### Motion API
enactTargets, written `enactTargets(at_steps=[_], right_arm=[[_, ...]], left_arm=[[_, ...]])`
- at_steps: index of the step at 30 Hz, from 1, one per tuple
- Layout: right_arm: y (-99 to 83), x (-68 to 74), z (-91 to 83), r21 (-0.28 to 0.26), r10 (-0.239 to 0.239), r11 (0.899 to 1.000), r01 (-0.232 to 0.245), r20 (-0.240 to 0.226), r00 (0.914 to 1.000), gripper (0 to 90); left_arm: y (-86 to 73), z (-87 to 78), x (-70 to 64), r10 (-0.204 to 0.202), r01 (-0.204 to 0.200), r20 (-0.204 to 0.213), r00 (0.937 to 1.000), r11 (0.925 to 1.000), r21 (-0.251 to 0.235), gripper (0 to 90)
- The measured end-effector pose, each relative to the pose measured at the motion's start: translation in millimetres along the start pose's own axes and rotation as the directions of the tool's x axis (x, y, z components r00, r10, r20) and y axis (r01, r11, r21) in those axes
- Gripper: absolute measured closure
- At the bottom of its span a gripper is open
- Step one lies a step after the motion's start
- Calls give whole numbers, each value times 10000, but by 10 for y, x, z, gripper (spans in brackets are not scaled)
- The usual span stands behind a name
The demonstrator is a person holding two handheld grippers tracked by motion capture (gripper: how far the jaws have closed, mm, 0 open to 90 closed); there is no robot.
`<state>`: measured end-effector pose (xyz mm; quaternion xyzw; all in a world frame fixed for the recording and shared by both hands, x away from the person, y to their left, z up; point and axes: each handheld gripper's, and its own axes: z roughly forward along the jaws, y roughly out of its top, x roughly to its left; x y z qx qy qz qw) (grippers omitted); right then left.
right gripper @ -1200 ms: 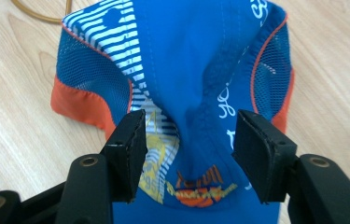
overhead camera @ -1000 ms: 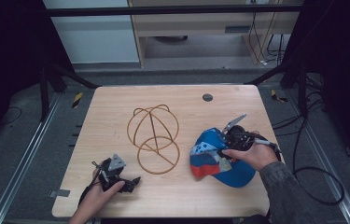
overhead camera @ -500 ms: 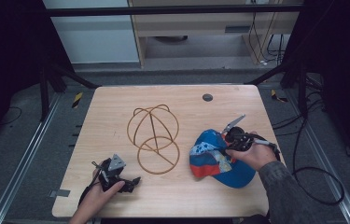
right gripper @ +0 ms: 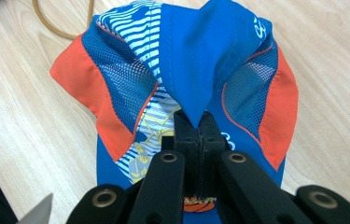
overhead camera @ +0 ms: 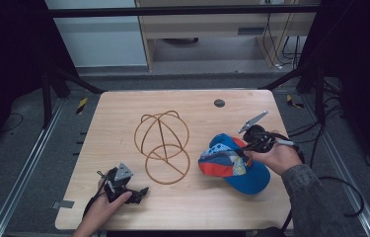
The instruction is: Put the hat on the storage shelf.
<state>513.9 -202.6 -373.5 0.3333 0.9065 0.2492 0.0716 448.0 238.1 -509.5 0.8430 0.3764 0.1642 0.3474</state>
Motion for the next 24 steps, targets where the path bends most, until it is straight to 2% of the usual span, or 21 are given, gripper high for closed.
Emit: enactTargets(at_steps=[16, 24], right_arm=[[208, 24, -364, -865, -169, 9961, 191, 264, 9995, 900], [266, 12, -505, -1085, -125, 9940, 162, 343, 9993, 900]], left_arm=[[-1, 1, -1, -5, 5, 0, 10000, 10000, -20, 0], [-1, 3, -3, -36, 36, -6, 10000, 10000, -50, 0]])
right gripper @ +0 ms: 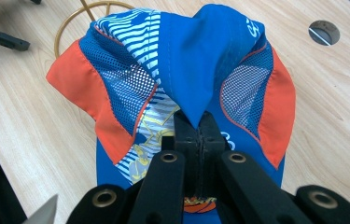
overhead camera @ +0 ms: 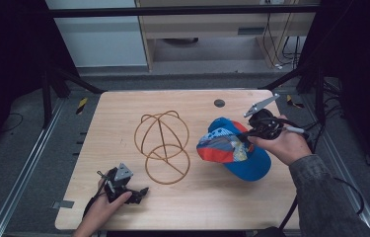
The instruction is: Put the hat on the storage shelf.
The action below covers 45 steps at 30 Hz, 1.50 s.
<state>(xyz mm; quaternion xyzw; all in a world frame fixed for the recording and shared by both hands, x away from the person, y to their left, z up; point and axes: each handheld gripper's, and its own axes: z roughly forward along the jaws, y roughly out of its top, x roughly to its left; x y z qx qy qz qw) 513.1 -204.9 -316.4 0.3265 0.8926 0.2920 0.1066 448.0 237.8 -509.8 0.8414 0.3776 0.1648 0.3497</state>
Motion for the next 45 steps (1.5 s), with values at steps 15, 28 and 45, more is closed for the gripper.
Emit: enactTargets(at_steps=[15, 28, 45], right_arm=[[219, 15, -286, -573, -162, 9982, 171, 154, 9997, 900], [540, 137, -510, -1235, -711, 9895, 755, 400, 9967, 900], [788, 333, -664, -1892, -1265, 9726, 1354, 584, 9902, 899]], left_arm=[[1, 0, 1, 21, -21, -3, 10000, 10000, 5, 0], [2, -3, 2, 28, -28, 7, 10000, 10000, 40, 0], [2, -3, 2, 32, -32, 6, 10000, 10000, 40, 0]])
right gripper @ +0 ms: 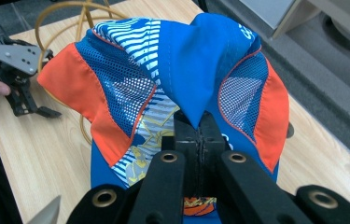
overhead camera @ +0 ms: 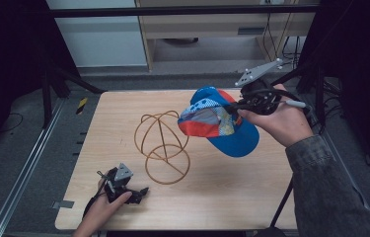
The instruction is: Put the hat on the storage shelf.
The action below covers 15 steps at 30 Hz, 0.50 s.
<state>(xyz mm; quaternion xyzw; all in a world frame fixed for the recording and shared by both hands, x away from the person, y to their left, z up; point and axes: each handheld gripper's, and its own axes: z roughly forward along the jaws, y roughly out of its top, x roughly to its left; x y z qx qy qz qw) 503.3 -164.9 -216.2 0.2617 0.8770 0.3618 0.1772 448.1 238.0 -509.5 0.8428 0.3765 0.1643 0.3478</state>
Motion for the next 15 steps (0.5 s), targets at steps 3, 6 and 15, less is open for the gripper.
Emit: enactTargets(at_steps=[3, 6, 15], right_arm=[[86, 20, -3, -111, -124, 9999, 125, 39, 9999, 899], [192, 50, 16, -223, -250, 9994, 250, -8, 9997, 899], [499, 208, 148, -408, -900, 9952, 893, -140, 9958, 899]], left_arm=[[0, 0, 0, 2, -2, -3, 10000, 10000, 0, 0], [-1, 0, -1, -6, 6, -3, 10000, 10000, -4, 0], [0, -1, 0, 9, -9, -10, 10000, 10000, -1, 0]])
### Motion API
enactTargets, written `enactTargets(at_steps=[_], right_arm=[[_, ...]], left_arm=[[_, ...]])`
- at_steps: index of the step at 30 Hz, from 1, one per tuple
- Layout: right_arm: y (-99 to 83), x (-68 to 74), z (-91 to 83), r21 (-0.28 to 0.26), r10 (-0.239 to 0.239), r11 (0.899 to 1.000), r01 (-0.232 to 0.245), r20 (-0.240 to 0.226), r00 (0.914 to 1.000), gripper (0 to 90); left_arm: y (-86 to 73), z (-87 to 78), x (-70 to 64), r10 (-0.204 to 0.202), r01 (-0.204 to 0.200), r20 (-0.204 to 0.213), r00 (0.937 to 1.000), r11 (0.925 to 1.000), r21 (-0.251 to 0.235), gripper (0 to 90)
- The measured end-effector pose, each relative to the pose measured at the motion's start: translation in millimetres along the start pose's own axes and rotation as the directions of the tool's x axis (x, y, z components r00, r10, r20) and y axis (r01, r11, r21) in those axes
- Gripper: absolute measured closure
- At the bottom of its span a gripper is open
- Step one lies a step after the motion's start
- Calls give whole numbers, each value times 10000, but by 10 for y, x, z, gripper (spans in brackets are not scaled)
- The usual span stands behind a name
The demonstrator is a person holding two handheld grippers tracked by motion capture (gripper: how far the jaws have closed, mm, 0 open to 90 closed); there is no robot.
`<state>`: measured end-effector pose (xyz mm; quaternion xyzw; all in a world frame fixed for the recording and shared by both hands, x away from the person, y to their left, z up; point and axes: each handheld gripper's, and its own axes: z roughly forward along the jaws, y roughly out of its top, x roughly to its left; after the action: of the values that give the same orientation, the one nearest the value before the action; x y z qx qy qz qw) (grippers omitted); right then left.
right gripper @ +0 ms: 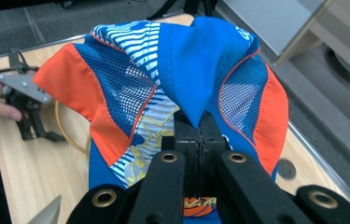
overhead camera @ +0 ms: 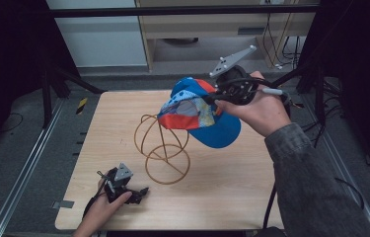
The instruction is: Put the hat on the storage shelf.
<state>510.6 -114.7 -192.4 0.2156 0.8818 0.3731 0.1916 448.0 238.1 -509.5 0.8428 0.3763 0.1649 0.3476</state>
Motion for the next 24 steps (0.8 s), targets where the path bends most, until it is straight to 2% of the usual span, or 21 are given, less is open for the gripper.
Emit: enactTargets(at_steps=[4, 10, 24], right_arm=[[160, 72, 96, -100, -318, 9994, 317, -142, 9994, 899], [323, 111, 221, -241, -435, 9988, 427, -340, 9985, 900], [523, 159, 346, -261, -585, 9980, 572, -529, 9969, 900]], left_arm=[[0, 0, 0, 2, -2, -6, 10000, 10000, -2, 0], [-1, 1, -2, -18, 18, -14, 10000, 10000, -22, 0], [-1, 1, -3, -16, 16, -16, 10000, 10000, -23, 0]])
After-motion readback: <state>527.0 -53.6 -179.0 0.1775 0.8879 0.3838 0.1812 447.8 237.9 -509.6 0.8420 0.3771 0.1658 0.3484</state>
